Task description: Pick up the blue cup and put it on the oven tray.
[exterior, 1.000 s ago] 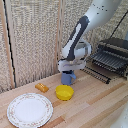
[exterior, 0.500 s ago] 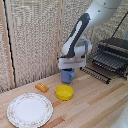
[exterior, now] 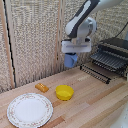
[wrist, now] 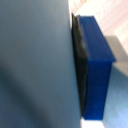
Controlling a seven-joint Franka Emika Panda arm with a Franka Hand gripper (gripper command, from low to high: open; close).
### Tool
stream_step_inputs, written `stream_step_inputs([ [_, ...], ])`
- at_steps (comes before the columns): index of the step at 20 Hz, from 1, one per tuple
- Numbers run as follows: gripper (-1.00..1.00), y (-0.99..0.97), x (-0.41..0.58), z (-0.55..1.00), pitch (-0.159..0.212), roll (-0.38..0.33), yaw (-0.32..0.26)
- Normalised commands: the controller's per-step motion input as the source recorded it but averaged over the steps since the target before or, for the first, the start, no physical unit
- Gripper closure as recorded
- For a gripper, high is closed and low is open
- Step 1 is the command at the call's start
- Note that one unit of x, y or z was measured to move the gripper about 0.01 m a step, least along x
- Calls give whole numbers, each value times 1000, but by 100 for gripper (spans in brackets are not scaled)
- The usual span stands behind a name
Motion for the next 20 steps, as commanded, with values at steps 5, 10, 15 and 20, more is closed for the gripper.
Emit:
stream_step_inputs([
  [5, 100, -810, 92, 679, 124, -12, -87],
  [10, 100, -880, 22, 459, 87, -72, -34],
  [15, 100, -867, -29, 129, 26, -188, 0],
  [20, 100, -714, -122, 2, 31, -291, 0],
])
